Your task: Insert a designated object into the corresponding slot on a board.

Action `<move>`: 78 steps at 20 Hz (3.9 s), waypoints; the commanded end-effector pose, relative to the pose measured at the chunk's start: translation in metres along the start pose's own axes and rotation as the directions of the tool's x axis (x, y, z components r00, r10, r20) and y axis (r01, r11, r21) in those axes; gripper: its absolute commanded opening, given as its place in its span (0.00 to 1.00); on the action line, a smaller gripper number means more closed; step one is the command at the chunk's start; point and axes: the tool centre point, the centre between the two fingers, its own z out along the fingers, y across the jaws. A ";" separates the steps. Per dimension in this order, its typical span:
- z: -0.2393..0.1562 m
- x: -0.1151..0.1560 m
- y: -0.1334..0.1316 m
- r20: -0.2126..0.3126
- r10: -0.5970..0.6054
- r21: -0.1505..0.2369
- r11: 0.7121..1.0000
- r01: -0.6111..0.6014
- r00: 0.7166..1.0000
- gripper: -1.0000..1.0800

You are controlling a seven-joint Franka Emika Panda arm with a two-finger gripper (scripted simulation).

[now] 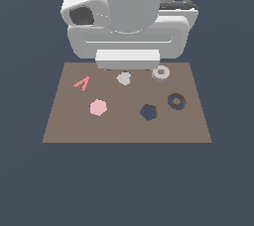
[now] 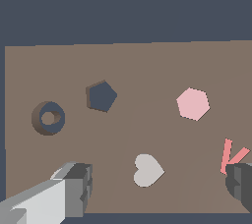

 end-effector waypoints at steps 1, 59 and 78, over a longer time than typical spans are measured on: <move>0.000 0.000 0.000 0.000 0.000 0.000 1.000 0.000 1.000 0.96; 0.145 -0.096 -0.114 0.018 -0.336 -0.012 0.942 0.336 0.942 0.00; 0.143 -0.076 -0.106 0.020 -0.583 -0.007 0.812 0.583 0.812 0.00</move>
